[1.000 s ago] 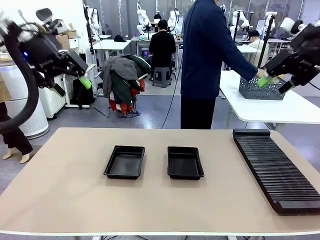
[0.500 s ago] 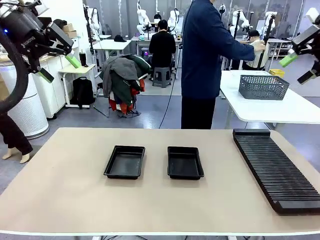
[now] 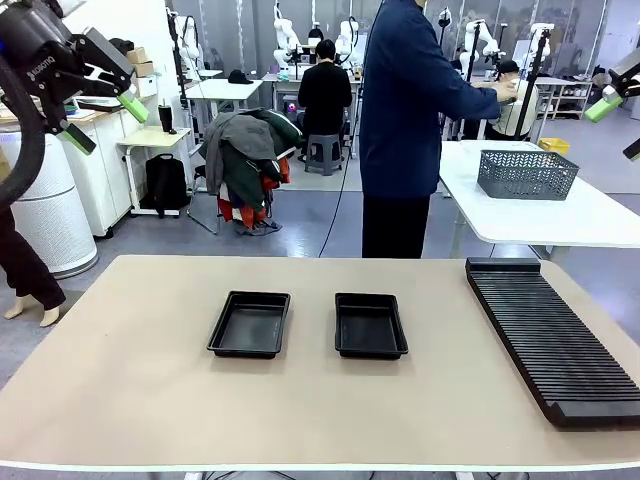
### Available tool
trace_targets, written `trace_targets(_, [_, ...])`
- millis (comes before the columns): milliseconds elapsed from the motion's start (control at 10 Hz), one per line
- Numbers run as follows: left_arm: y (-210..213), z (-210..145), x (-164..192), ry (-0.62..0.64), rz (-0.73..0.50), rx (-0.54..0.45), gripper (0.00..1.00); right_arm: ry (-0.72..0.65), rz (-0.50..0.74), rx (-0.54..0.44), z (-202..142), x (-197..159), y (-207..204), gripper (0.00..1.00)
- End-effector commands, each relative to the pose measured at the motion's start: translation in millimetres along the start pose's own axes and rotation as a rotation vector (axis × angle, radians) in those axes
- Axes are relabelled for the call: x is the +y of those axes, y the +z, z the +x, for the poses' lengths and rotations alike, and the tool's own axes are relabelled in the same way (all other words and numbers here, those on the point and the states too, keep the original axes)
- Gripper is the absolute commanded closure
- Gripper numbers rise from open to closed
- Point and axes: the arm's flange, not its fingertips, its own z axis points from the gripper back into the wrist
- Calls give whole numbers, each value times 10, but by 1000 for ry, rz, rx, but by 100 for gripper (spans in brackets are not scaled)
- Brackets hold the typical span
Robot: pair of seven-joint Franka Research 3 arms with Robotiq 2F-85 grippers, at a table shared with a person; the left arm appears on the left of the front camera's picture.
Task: Inspect and transfer BCBs to ESD trays.
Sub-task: Pick up the Blank PCB from the PCB Rack and place it in the left ESD tray.
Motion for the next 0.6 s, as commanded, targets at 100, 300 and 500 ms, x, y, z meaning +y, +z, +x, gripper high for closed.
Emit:
trace_targets(100, [125,-66,-127,18,24,0,0,-15,21,-10,-24,15,47,0])
trace_targets(300, [178,-83,-165,11,35,-4,0,-4,1,-28,-61,41,104,0])
trace_targets(500, [209,-96,-182,6,40,-10,0,-1,-22,-54,-95,69,209,0])
